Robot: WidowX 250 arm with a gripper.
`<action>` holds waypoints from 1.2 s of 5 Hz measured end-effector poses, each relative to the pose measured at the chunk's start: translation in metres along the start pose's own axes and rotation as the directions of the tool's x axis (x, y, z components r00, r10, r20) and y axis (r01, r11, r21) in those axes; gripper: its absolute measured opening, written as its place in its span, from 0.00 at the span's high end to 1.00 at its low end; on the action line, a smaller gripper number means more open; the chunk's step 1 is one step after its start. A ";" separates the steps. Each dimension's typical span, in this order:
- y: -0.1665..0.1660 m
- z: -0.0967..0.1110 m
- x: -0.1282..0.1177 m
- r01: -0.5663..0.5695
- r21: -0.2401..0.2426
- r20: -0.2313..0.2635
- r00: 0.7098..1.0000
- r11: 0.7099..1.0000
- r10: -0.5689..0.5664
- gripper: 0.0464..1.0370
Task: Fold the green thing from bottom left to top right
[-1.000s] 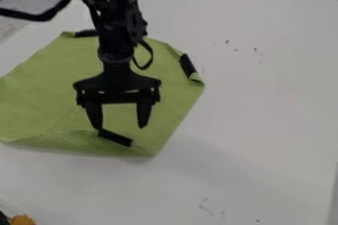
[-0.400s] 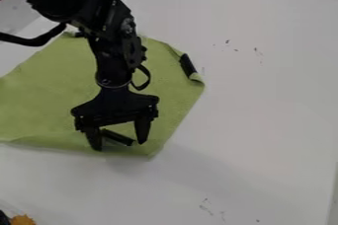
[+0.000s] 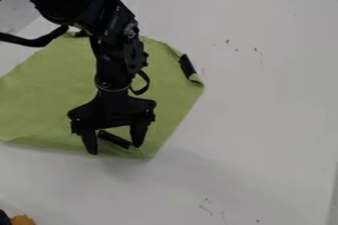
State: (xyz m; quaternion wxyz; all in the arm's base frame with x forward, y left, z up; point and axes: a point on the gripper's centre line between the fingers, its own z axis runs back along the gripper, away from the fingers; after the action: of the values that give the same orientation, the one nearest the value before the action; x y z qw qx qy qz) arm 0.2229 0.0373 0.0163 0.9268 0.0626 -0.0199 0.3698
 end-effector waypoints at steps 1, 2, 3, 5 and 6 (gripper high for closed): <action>-0.001 -0.001 0.001 -0.004 -0.013 0.018 1.000 1.000 0.004 0.37; 0.000 -0.002 0.003 0.000 -0.031 0.011 1.000 1.000 0.000 0.67; 0.003 -0.001 0.008 0.026 -0.028 0.006 1.000 0.999 -0.026 0.88; 0.001 0.027 0.065 0.124 0.021 0.076 0.989 0.992 -0.125 0.99; -0.017 0.032 0.112 0.159 0.023 0.103 0.982 0.987 -0.161 0.99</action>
State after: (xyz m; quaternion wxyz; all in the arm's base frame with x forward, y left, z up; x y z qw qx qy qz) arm 0.3164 0.0971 0.0557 0.9507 0.0900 -0.0607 0.2905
